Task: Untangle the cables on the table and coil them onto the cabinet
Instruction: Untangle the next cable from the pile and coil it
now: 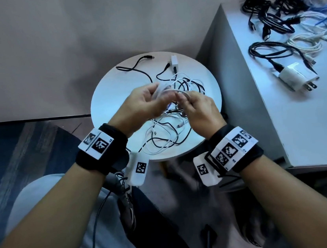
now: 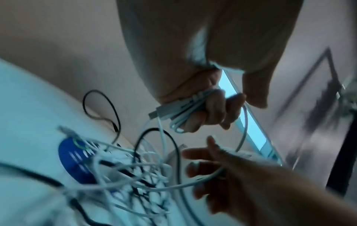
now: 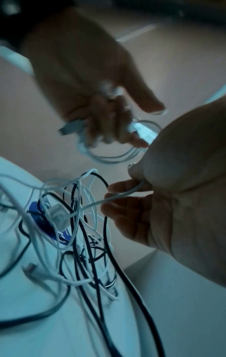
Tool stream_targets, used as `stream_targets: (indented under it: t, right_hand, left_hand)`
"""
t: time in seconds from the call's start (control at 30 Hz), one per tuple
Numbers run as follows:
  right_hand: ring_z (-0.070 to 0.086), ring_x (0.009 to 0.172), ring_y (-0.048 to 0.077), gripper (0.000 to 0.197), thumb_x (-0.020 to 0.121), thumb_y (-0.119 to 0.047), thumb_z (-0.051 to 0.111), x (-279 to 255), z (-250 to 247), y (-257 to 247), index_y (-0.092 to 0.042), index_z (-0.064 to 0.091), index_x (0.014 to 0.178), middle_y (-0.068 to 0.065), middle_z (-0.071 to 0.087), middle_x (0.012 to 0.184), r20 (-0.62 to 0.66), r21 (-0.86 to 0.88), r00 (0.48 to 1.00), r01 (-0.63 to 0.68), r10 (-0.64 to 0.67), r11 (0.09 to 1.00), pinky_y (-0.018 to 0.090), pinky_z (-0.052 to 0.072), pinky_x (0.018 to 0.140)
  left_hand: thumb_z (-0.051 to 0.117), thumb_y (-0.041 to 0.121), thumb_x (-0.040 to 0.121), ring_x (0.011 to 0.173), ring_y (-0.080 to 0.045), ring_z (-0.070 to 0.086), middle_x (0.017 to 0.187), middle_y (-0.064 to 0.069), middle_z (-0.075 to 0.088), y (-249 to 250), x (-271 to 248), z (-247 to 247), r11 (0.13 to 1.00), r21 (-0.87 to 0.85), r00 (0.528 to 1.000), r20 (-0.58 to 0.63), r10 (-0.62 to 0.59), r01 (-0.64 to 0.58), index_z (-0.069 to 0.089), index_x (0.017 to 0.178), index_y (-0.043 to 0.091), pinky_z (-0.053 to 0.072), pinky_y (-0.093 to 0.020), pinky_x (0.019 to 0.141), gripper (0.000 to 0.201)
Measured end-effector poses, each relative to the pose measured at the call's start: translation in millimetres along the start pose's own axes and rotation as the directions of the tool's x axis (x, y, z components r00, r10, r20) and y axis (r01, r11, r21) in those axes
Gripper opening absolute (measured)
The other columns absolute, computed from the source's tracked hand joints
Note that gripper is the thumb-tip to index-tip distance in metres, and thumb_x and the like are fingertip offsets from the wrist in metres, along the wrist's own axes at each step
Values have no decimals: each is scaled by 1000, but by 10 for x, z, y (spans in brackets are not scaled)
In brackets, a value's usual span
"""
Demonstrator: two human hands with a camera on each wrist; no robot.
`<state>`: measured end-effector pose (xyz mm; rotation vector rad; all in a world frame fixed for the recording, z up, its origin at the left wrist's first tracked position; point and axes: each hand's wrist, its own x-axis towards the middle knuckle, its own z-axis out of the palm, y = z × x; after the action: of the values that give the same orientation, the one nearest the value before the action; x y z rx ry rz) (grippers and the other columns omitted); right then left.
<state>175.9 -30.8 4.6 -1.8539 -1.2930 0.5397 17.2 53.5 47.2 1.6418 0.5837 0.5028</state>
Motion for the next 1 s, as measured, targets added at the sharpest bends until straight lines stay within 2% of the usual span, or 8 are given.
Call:
stream_targets:
  t: [0.13, 0.33, 0.47, 0.57, 0.7, 0.77, 0.87, 1.0]
  right_hand:
    - [64, 67, 15, 29, 105, -15, 45, 54, -51, -6, -19, 73, 98, 3, 68, 77, 59, 356, 993, -119, 105, 927, 33, 56, 68]
    - [64, 71, 12, 19, 94, 2, 61, -1, -81, -211, -8, 70, 108, 2, 70, 83, 107, 622, 994, -45, -28, 782, 23, 52, 67]
    - [58, 67, 10, 37, 85, 4, 58, -25, -162, -294, -7, 64, 120, -4, 64, 77, 191, 715, 975, -58, -115, 697, 26, 46, 66]
    - [59, 68, 11, 52, 76, 0, 54, 23, -243, -302, -6, 58, 128, 1, 57, 84, 156, 788, 988, -117, -12, 604, 26, 46, 66]
    - [70, 95, 28, 44, 74, -14, 56, 17, -158, -126, -23, 57, 117, 0, 64, 98, 174, 539, 982, -153, 68, 828, 47, 56, 89]
    - [67, 107, 22, 40, 80, -17, 57, -24, -66, -34, -30, 54, 117, -2, 68, 111, 274, 427, 960, -183, 67, 885, 55, 51, 98]
    - [52, 122, -2, 57, 95, -6, 54, -58, 46, 46, -28, 40, 145, -3, 56, 136, 383, 363, 923, -175, 25, 915, 33, 39, 113]
    - [49, 133, 10, 68, 89, -41, 55, -76, 161, 60, -46, 29, 151, -11, 49, 146, 358, 244, 932, -148, 53, 958, 36, 39, 114]
  left_hand:
    - [73, 34, 92, 69, -14, 53, 75, 4, 57, -278, 79, 9, 771, 635, 998, 10, -57, 38, 60, 100, 9, 45, -40, 66, 29]
    - [68, 30, 93, 82, -18, 62, 85, 2, 65, -504, 222, 52, 684, 716, 990, -125, -72, 140, 61, 106, 13, 47, -31, 71, 23]
    - [63, 28, 97, 72, 0, 61, 75, 9, 67, -520, 247, 54, 777, 621, 985, -174, 4, 106, 58, 91, 22, 40, -16, 61, 10]
    - [63, 26, 98, 66, 4, 61, 69, 10, 68, -488, 232, 51, 833, 549, 971, -226, 74, 64, 58, 88, 15, 41, -14, 60, 16]
    - [61, 25, 100, 55, -1, 62, 67, 2, 72, -419, 240, 26, 921, 389, 955, -285, 81, 38, 62, 91, 5, 45, -18, 58, 22]
    - [63, 25, 100, 50, -13, 58, 66, -1, 71, -376, 262, 10, 957, 290, 953, -294, 76, 13, 63, 88, 6, 47, -25, 55, 22]
    - [66, 19, 98, 46, -17, 51, 64, -8, 68, -323, 265, -28, 990, 140, 951, -306, 51, -8, 64, 87, -1, 43, -27, 49, 23]
    - [69, 15, 96, 42, -16, 43, 58, -11, 60, -283, 245, -86, 999, 32, 944, -329, 27, -17, 59, 87, -15, 36, -23, 45, 33]
